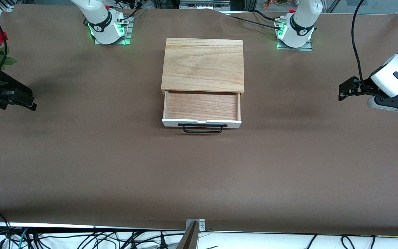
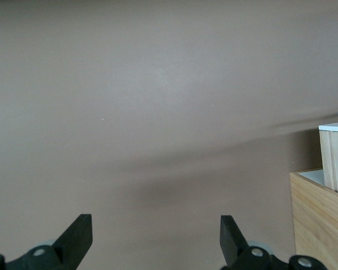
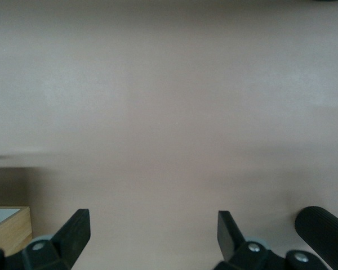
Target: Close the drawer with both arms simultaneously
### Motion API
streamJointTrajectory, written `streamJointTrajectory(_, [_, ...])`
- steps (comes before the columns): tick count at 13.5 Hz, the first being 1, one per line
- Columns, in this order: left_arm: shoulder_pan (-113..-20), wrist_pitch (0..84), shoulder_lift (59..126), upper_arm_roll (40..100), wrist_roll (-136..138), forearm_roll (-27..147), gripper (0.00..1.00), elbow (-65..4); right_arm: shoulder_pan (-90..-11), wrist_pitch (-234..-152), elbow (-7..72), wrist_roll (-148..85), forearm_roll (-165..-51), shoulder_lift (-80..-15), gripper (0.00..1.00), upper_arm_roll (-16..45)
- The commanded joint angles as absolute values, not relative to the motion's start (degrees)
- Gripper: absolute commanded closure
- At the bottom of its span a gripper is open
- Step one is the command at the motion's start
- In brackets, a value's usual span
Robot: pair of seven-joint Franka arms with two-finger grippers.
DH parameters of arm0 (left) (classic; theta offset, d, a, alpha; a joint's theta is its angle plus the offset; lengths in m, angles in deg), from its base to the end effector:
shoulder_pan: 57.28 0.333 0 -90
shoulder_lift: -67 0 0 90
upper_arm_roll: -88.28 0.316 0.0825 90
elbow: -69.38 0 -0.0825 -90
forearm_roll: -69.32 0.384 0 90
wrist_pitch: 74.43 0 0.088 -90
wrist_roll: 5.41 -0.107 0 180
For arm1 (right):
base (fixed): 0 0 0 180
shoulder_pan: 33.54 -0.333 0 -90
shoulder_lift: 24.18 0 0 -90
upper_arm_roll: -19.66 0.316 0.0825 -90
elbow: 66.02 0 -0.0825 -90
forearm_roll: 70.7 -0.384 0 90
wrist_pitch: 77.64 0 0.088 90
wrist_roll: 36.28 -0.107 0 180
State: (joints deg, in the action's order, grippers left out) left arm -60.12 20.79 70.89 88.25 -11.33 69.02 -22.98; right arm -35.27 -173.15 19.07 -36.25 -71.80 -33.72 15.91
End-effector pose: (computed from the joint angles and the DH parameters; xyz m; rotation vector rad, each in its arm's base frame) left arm 0.5798 -0.0296 0.5743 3.1266 -0.2395 -0.0280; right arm 0.6125 -0.0165 0.5768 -3.1330 0.0555 -0.0248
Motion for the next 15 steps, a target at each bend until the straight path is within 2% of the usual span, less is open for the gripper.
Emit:
streamJointTrajectory(1, [-59.74, 19.17, 71.39, 87.93, -11.21, 68.18, 0.0, -21.24, -35.12, -171.95, 19.5, -36.37, -71.67, -33.84, 0.0, 16.05])
streamJointTrajectory(7, [-59.65, 19.17, 71.56, 87.93, -11.29, 68.0, 0.0, -21.33, -35.47, -172.91, 19.41, -36.54, -72.19, -34.54, 0.0, 16.23])
streamJointTrajectory(10, [-60.62, 19.08, 74.11, 87.66, -11.91, 67.74, 0.0, -21.67, -38.71, -173.78, 19.41, -36.8, -74.55, -35.42, 0.0, 17.02])
streamJointTrajectory(15, [-60.8, 21.44, 80.43, 83.19, -11.12, 56.59, 0.0, -21.33, -47.14, -182.99, 19.41, -36.54, -77.29, -40.33, 0.0, 17.11])
